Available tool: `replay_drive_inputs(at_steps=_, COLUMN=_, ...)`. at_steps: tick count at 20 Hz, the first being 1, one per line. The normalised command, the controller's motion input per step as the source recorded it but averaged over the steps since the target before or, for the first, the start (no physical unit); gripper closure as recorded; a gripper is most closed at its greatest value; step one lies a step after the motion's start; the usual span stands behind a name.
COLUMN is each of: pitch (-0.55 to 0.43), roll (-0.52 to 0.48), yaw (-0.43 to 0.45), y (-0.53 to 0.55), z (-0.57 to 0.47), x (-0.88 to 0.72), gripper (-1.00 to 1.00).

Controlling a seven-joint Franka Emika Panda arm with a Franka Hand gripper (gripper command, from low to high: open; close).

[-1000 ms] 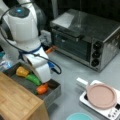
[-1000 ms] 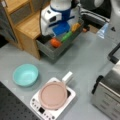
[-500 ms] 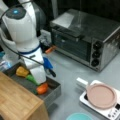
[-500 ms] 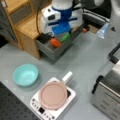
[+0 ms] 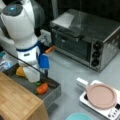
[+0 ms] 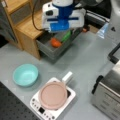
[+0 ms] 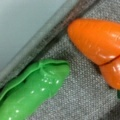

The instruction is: Open the drawer. Pick up the carrot. Put the carrots in the drawer.

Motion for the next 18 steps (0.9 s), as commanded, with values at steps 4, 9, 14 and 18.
replay_drive_inputs(at_steps=4, pitch=-0.093, roll=0.061, yaw=-0.369, y=0.34, z=-0.06, x=-0.12, gripper=-1.0)
replay_drive_inputs(at_steps=9, pitch=-0.04, roll=0.082, yaw=-0.407, y=0.33, z=-0.08, x=-0.11, gripper=-1.0)
replay_drive_inputs(at_steps=14, pitch=-0.033, roll=0.105, yaw=-0.328, y=0.23, z=-0.07, x=-0.11, gripper=-1.0)
replay_drive_inputs(at_steps=18, pitch=-0.072, roll=0.156, yaw=-0.381, y=0.24, z=-0.1, x=-0.08, gripper=-1.0)
